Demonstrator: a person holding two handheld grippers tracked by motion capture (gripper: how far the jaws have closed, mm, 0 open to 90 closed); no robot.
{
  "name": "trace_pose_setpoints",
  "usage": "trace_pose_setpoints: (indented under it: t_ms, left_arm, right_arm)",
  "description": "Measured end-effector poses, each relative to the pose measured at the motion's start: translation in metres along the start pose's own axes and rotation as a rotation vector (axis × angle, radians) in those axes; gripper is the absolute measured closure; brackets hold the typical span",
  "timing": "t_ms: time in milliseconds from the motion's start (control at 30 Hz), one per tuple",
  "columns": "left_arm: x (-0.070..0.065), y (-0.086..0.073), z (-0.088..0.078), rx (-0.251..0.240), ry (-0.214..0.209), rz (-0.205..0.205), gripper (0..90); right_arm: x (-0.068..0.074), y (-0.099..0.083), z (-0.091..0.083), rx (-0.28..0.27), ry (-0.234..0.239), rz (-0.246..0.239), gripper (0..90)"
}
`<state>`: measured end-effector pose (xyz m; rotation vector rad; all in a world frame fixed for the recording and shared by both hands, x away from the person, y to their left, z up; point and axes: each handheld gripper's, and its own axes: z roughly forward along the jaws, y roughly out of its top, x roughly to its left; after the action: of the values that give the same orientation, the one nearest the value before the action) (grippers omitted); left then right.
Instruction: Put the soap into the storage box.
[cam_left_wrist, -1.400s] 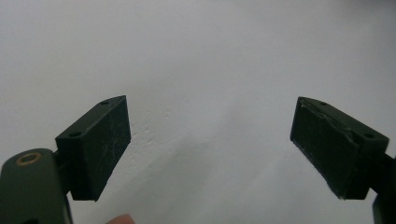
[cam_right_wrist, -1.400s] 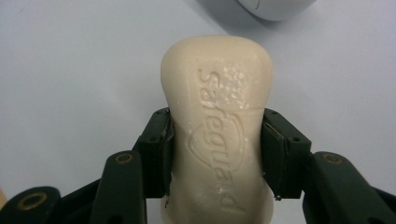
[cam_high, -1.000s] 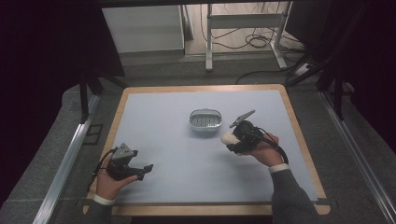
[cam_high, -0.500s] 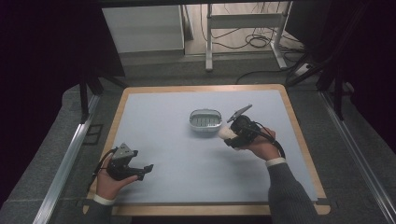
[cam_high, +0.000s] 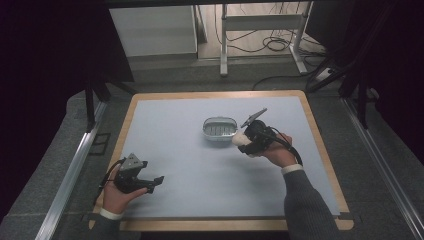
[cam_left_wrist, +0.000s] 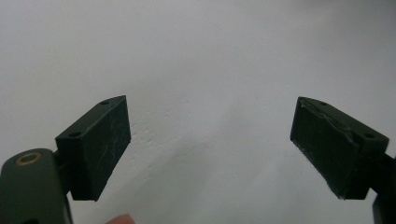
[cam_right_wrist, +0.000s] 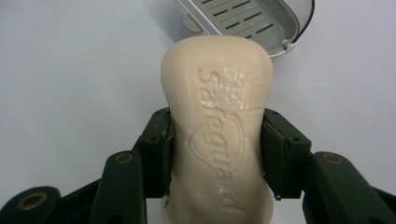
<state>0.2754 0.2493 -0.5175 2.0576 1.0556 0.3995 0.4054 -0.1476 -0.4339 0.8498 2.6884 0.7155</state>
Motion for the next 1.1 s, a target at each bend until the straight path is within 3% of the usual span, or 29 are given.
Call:
trace_pose_setpoints:
  t_ms: [600,933,1100]
  left_arm:
    - [0.0,0.0,0.001,0.003,0.0,-0.001,12.7]
    - [-0.001,0.0,0.001,0.005,0.001,0.0,12.7]
    - [0.0,0.0,0.0,0.002,0.0,-0.001,12.7]
  right_arm:
    - [-0.007,0.015,0.003,0.011,-0.018,0.006,49.2]
    - [-0.01,0.026,0.007,0.013,-0.017,-0.027,49.2]
    - [-0.011,0.032,0.009,0.012,-0.014,-0.021,49.2]
